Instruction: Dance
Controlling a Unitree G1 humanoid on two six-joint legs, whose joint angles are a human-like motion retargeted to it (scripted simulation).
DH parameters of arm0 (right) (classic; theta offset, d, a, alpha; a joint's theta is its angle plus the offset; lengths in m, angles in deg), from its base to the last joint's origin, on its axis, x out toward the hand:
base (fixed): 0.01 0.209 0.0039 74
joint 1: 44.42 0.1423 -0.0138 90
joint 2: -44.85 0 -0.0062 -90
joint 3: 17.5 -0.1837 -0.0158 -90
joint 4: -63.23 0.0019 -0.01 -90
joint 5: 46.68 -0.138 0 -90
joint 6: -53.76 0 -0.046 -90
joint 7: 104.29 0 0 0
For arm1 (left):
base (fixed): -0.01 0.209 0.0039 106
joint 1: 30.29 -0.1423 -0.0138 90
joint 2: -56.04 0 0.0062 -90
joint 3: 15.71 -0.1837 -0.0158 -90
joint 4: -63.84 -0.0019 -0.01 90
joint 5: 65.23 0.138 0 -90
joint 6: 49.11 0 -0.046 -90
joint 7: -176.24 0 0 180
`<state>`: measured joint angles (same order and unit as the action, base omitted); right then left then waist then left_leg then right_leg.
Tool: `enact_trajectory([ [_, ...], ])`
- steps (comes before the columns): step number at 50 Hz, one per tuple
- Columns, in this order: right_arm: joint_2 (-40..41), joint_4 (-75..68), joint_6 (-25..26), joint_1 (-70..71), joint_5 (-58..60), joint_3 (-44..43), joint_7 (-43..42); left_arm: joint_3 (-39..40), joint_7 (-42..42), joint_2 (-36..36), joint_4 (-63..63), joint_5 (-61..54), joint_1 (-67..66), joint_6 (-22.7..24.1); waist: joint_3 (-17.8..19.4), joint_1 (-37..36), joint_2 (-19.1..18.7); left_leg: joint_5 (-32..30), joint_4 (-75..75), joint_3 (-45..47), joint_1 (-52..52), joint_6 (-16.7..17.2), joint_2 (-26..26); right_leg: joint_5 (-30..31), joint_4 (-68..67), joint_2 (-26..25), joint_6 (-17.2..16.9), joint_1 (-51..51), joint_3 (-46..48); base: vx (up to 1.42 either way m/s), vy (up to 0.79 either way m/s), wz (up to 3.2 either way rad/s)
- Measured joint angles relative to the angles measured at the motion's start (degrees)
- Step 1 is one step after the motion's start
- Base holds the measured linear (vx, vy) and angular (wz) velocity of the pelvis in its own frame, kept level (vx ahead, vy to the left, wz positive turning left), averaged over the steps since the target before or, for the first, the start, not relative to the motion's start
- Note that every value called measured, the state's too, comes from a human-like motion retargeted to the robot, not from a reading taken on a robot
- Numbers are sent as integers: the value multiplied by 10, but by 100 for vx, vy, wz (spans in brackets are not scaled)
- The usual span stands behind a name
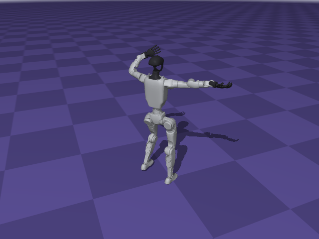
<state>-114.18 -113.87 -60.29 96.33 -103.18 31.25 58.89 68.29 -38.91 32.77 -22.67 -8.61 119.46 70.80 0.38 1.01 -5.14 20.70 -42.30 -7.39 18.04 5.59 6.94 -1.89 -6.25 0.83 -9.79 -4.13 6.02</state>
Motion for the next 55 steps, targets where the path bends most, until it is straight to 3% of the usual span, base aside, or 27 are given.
enact_trajectory([
  [3,41,12,-12,-51,-205,-103,53,-8,-64,6,40,80,-24,51,3,14,-3,-1,2,-6,-3,4,-10,-7,-5,7,-2,0,10,-6,9,22],
  [5,53,17,-7,-89,-274,-135,100,-2,-92,3,22,111,-32,66,1,16,5,-12,28,13,-18,0,-12,-8,-6,13,3,0,11,-4,12,-2],
  [8,47,13,11,-127,-245,-133,105,20,-107,-23,-47,121,-27,38,-6,-4,20,-44,93,47,-53,-6,-19,-4,-3,20,20,-5,13,4,9,-31],
  [12,21,56,-10,-142,-169,-108,86,36,-104,-67,-118,79,3,10,-7,-28,30,-89,197,88,-108,-17,-24,-1,-6,24,40,-4,16,-3,-2,-11],
  [16,-5,94,-25,-150,-148,-81,86,30,-102,-88,-113,36,30,46,-1,-42,32,-115,255,95,-140,-22,-36,-2,-13,29,45,-7,20,-4,-1,-1],
  [20,-5,92,-48,-162,-110,-88,64,2,-90,-70,-38,6,14,69,1,-30,32,-99,239,91,-133,-28,-42,2,1,32,45,-26,34,4,0,41],
  [26,136,169,-114,-244,-25,-158,-5,-40,-8,-7,145,-36,-47,53,-1,12,39,-31,96,56,-52,-42,-35,-2,16,29,35,-31,68,1,-7,54],
  [30,262,274,-130,-331,47,-165,-9,-42,-18,-4,226,-62,-104,38,4,4,38,-8,21,4,-11,-14,-49,-14,6,29,15,-19,42,0,1,-13],
  [32,309,316,-105,-387,91,-149,17,-27,-16,-21,238,-71,-143,30,-5,12,34,-10,4,-15,10,0,-45,-18,1,25,7,-8,41,6,4,26],
  [35,375,391,-53,-465,139,-93,70,42,-32,-69,226,-66,-223,-2,-31,11,35,-27,7,-49,30,23,-46,-21,-7,22,0,17,29,9,-7,-3],
  [38,413,506,-44,-502,159,-7,84,198,-82,-152,199,-78,-335,-47,-31,6,45,-50,46,-55,9,33,-67,-17,-9,38,4,18,35,7,1,1],
  [42,450,682,-60,-467,237,90,68,360,-113,-315,172,-188,-415,-135,-7,30,59,-90,147,-23,-60,-17,-106,-12,-14,78,15,-2,85,-3,15,79],
  [45,475,790,-41,-395,349,171,51,431,-140,-443,109,-334,-393,-186,7,25,61,-133,237,-15,-125,-28,-124,-14,-41,101,20,-3,110,3,17,24],
  [50,444,835,-13,-287,468,355,64,495,-172,-528,-101,-609,-321,-111,32,-14,56,-170,317,-3,-192,-38,-138,-33,-103,124,15,6,102,0,16,-17],
  [55,452,748,-4,-208,536,525,129,607,-68,-554,-422,-807,-270,-68,58,-31,48,-198,374,-4,-256,-57,-165,-71,-205,142,9,27,94,4,19,24],
])
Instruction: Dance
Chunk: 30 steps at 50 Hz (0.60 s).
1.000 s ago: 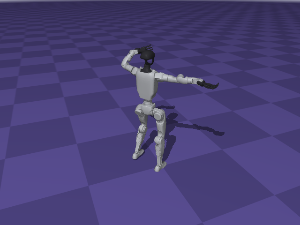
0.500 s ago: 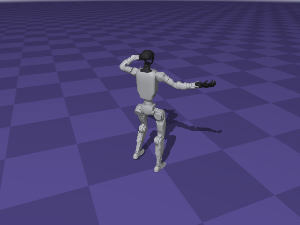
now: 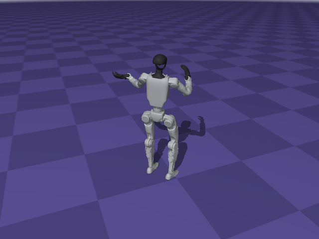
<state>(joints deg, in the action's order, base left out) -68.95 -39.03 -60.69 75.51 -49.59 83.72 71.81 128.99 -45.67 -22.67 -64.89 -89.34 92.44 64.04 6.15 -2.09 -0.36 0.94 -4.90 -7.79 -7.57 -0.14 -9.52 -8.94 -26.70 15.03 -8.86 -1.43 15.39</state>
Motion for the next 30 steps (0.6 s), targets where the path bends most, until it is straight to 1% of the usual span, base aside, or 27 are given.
enact_trajectory([
  [2,37,-65,-7,15,47,35,13,28,36,12,-135,-51,-10,16,14,-4,-3,-4,10,-1,-20,-10,-13,-19,-44,7,-3,7,-2,4,15,24],
  [3,64,-110,-11,23,76,47,6,36,46,15,-195,-69,-17,25,20,-9,-4,-3,14,-3,-27,-15,-20,-29,-66,9,-5,14,-7,2,11,2],
  [5,119,-204,-43,40,145,60,-15,49,57,16,-304,-100,-30,40,28,-15,-1,1,16,-9,-39,-23,-35,-50,-114,17,-10,30,-19,3,9,-11],
  [7,166,-307,-94,66,236,55,-65,54,72,11,-385,-133,-32,55,30,-19,13,5,13,-15,-39,-27,-52,-66,-162,25,-12,53,-38,8,3,-15],
  [8,181,-354,-107,82,285,54,-105,49,87,7,-416,-148,-27,66,31,-21,17,7,11,-16,-39,-27,-55,-70,-179,27,-12,61,-44,8,-1,-19],
  [10,213,-444,-82,106,373,36,-199,28,98,-9,-459,-173,-8,82,39,-31,18,9,11,-13,-47,-21,-52,-74,-200,23,-9,62,-52,8,-7,-79],
  [12,246,-496,-50,122,398,-3,-261,-11,98,-30,-463,-177,22,103,2,-102,2,8,19,62,-2,-11,-13,-43,-146,-25,-13,85,-116,0,-27,-223],
  [13,253,-506,-48,124,381,-28,-277,-43,106,-48,-453,-168,39,117,-12,-116,0,8,20,76,13,-9,-2,-34,-128,-36,-12,90,-123,-2,-27,-131],
  [15,272,-505,-56,117,292,-79,-289,-110,132,-92,-410,-124,73,126,-28,-132,-3,5,18,94,30,-5,19,-19,-87,-51,-9,80,-120,4,-25,-32],
  [17,300,-465,-76,101,150,-118,-256,-169,188,-145,-334,-65,93,88,-34,-125,-2,5,13,93,37,-1,36,-2,-35,-58,-8,54,-109,7,-22,21],
  [18,316,-429,-74,90,60,-132,-221,-199,220,-170,-284,-46,94,52,-34,-116,0,5,9,87,41,0,41,7,-10,-60,-9,40,-103,6,-20,36],
  [20,353,-341,-42,65,-95,-142,-147,-264,291,-215,-173,-19,83,-1,-35,-96,4,8,-2,77,52,0,51,23,39,-61,-10,18,-93,4,-19,34],
  [22,380,-241,5,29,-193,-131,-76,-326,343,-238,-61,3,56,-29,-40,-69,10,17,-17,69,67,2,56,36,80,-59,-10,3,-82,5,-18,26],
  [23,386,-204,23,12,-220,-123,-54,-351,362,-242,-21,10,47,-37,-44,-58,13,20,-23,64,73,2,58,42,96,-58,-10,-1,-79,8,-18,15],
  [24,384,-150,52,-16,-256,-108,-22,-386,392,-241,38,8,33,-58,-48,-45,15,27,-34,57,81,1,60,48,113,-58,-10,-8,-74,12,-21,12],
  [25,378,-87,85,-48,-296,-90,15,-426,428,-239,105,1,16,-85,-51,-30,18,35,-48,48,90,1,63,55,130,-57,-11,-14,-69,14,-21,4],
  [26,367,-38,108,-82,-318,-72,43,-455,459,-234,160,-17,0,-112,-55,-20,19,42,-60,43,96,0,66,61,143,-60,-10,-20,-69,14,-20,-7],
  [28,332,61,148,-151,-361,-36,103,-506,532,-209,274,-81,-35,-174,-63,-1,20,59,-86,37,109,-1,73,71,169,-67,-5,-29,-68,13,-17,-23],
  [30,276,159,182,-223,-419,-10,172,-547,603,-161,385,-175,-71,-256,-75,21,20,81,-119,32,127,0,79,79,190,-72,1,-36,-57,11,-15,-13],
])
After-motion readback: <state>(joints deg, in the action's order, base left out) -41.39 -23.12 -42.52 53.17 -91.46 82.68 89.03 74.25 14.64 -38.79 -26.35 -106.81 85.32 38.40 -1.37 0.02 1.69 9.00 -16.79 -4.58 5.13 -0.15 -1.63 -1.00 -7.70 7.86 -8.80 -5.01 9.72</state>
